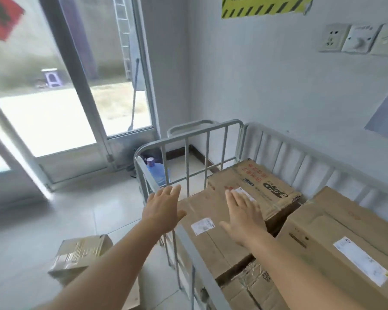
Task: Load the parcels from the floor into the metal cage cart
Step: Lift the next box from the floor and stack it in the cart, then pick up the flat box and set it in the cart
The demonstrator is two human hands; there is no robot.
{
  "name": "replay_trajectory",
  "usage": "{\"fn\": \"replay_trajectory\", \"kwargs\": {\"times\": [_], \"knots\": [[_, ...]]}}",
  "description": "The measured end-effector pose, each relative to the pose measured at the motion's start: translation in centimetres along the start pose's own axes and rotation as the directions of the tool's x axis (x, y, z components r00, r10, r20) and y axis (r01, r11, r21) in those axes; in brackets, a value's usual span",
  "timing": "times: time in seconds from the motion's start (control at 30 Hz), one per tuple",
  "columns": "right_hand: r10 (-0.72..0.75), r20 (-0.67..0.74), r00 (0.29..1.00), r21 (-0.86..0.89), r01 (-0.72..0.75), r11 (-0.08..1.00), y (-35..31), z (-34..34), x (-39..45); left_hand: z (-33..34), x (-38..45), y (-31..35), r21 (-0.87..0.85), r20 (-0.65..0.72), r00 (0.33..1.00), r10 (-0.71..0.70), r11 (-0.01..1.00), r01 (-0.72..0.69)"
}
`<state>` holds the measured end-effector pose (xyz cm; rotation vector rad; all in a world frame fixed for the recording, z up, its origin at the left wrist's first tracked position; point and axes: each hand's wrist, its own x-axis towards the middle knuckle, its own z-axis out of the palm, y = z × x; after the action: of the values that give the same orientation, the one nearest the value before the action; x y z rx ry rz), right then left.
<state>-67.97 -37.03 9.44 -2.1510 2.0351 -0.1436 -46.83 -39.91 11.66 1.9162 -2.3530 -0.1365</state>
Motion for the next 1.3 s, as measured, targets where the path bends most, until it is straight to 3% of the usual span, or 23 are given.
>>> {"fn": "replay_trajectory", "kwargs": {"times": [0.23, 0.6, 0.9, 1.3], "knots": [[-0.293, 0.137, 0.946, 0.018, 0.293, 0.956, -6.6, 2.4, -1.7, 0.4, -10.9, -4.8, 0.021, 0.029, 0.932, -0.36, 0.933, 0.36], [-0.597, 0.296, 0.746, 0.013, 0.622, 0.783, -19.9, 9.1, -7.4, 3.1, -29.3, -11.8, 0.009, 0.081, 0.636, -0.767, 0.639, 0.769], [-0.661, 0.433, 0.613, -0.004, 0.734, 0.679, -29.5, 14.8, -12.6, 7.2, -42.0, -16.5, -0.024, 0.18, 0.38, -0.907, 0.382, 0.924], [-0.645, 0.526, 0.555, -0.064, 0.782, 0.621, -37.0, 23.0, -12.9, 13.0, -49.3, -22.9, 0.009, 0.325, 0.208, -0.922, 0.223, 0.975]]}}
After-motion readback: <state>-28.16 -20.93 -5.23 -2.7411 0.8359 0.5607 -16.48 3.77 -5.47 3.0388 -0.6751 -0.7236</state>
